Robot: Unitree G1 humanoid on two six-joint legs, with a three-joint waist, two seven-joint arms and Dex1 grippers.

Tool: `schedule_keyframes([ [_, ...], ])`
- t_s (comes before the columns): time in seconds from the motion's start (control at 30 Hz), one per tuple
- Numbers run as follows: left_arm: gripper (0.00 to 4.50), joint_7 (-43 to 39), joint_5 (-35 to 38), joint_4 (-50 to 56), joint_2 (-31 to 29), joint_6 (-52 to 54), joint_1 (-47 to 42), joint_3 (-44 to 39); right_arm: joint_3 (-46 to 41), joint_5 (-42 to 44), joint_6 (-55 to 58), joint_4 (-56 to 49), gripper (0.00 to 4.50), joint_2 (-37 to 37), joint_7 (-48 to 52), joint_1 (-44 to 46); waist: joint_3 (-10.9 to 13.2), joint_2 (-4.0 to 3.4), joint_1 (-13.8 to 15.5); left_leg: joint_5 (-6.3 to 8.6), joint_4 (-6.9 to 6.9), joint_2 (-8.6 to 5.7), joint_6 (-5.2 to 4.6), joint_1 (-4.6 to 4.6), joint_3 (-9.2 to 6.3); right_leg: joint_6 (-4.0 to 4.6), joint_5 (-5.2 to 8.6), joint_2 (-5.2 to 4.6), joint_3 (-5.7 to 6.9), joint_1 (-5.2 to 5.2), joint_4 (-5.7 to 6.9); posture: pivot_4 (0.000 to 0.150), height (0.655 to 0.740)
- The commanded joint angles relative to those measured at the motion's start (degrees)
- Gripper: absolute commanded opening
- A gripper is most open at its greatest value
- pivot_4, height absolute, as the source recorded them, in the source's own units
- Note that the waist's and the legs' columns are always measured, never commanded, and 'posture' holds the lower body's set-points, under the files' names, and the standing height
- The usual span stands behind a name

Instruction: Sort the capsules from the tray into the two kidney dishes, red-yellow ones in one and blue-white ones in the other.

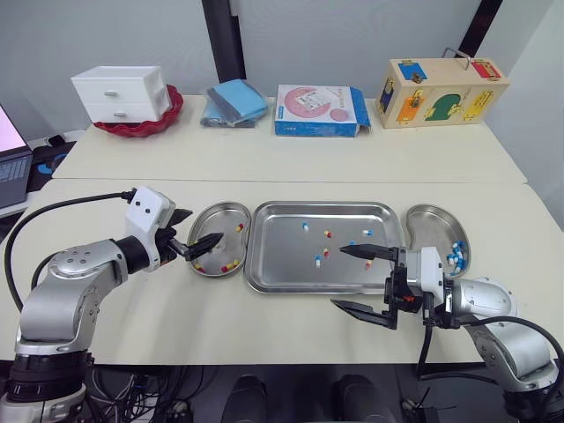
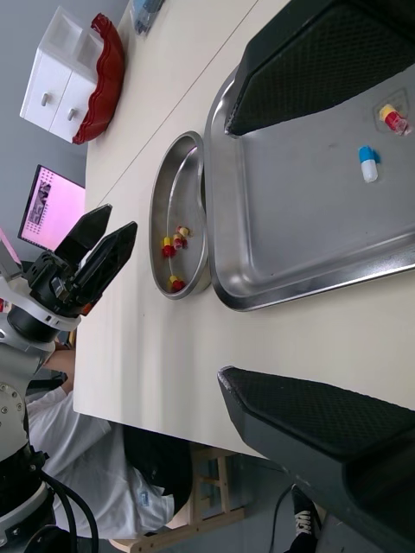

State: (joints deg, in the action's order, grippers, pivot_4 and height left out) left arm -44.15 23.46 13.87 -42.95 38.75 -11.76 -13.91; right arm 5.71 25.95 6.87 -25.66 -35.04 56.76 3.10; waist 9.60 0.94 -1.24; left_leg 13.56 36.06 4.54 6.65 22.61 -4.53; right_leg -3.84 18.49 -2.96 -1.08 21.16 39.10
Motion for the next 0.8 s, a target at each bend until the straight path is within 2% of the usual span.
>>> schedule_keyframes([
  [0.03,4.47,-1.5,1.0,0.9,-1.3,-2.0,0.8,-1.7,-1.0,0.2,-0.6,-1.8,4.50,-0.4,0.0,-0.4,0.0,0.00,0.0,0.00,0.00,0.00,0.00,0.00,0.00,0.00,0.00,0.00,0.00,0.00,0.00,0.150,0.7078],
  [0.3,4.47,-7.1,4.8,0.9,-1.3,-5.4,5.6,-4.5,-1.7,-0.4,-0.9,-0.8,4.50,-0.6,-0.4,-1.0,0.0,-0.01,-0.3,0.00,-0.01,0.01,0.00,0.00,0.00,0.00,0.00,0.00,0.00,0.01,0.00,0.150,0.7078],
  [0.67,4.47,-8.1,9.8,2.5,0.2,-6.8,9.7,-7.3,-3.0,-2.1,0.8,-2.5,4.50,-1.0,-5.1,-4.8,0.0,-0.01,-0.3,0.00,-0.01,0.01,0.00,0.00,0.01,0.00,0.00,0.00,-0.01,0.01,0.00,0.150,0.7078],
  [0.8,4.47,-10.2,8.4,3.7,-1.2,-10.6,12.9,-7.7,-6.4,-3.2,3.3,-4.8,4.50,-3.3,-7.6,-7.5,0.0,-0.02,-0.2,0.00,-0.01,0.01,0.00,0.01,0.01,0.00,0.00,0.00,-0.02,0.01,-0.01,0.150,0.7078],
])
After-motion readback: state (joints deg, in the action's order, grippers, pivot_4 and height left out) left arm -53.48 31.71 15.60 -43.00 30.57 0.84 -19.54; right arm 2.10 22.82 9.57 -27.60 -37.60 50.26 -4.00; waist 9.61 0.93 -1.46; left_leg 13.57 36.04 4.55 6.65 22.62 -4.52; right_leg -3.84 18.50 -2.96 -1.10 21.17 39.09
